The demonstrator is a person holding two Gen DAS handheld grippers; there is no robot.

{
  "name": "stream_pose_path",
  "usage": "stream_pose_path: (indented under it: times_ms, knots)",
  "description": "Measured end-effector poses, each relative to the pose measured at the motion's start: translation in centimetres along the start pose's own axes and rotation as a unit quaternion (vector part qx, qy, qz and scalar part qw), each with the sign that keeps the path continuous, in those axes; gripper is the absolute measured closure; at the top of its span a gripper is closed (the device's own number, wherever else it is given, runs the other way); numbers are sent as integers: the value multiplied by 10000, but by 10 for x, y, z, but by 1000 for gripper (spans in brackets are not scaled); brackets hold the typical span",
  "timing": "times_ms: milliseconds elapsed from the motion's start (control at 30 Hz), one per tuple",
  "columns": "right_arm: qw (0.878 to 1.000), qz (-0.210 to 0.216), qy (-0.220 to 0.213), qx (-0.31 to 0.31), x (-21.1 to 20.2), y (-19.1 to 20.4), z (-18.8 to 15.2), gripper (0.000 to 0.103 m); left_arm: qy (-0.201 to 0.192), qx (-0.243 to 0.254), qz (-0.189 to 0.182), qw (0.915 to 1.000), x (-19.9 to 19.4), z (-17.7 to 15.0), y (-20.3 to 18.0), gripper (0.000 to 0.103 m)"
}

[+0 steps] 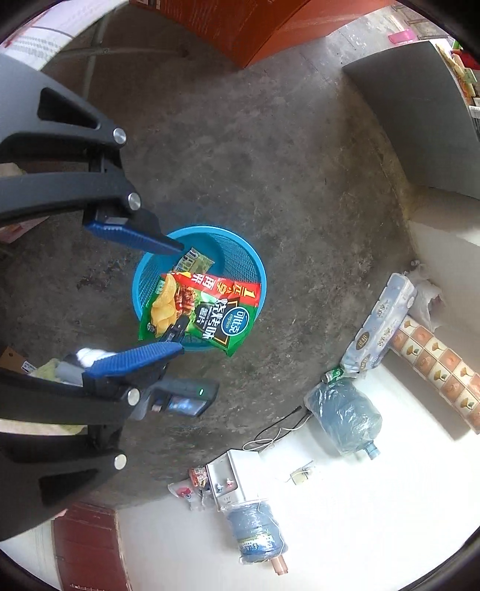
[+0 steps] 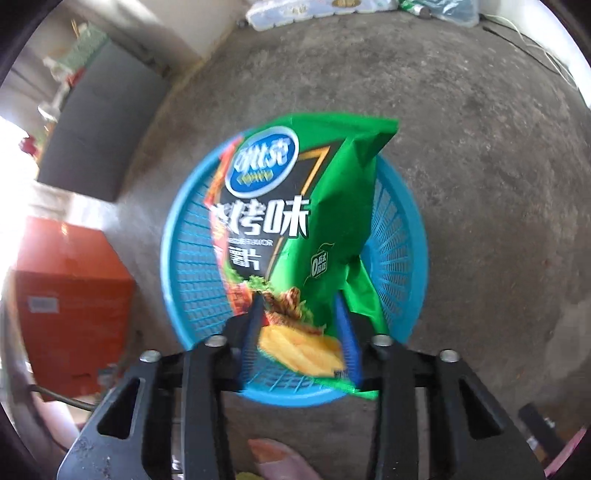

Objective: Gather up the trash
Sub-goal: 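Open the right tool to drop the chip bag into the wastebasket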

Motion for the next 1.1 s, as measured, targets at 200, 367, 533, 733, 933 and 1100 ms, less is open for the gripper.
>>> stream_pose_path:
  times_ms: [200,367,533,733,933,1100]
  knots:
    - [9951,-521,758,-351,73,5,16,76,-215,-218,73,9995,-49,-26,44,55]
    - [9840,-994,1407,-448,124,-2,23,74,-309,-433,77,9986,-69,-39,72,55]
    - [9660,-1594,1820,-910,150,6,36,70,-357,-433,54,9984,-73,-44,83,55]
    - [9804,-757,1797,-295,144,5,51,52,-364,-592,-39,9976,-80,-52,92,55]
    - [9962,337,798,84,56,-3,66,39,-631,-701,-31,9955,-110,-64,101,55]
    - [9911,1266,261,324,-29,-9,52,39,-963,-776,-140,9922,-148,-86,104,54]
Point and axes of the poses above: each gripper's, at about its wrist camera, not at the fingertips, and x roughly the way its jaws point, y to its left, z to its top, the point moved 4 cm from there along x, roughly the way its jaws point, and after that the axes turned 14 degrees about z, right-handed, at the moved point
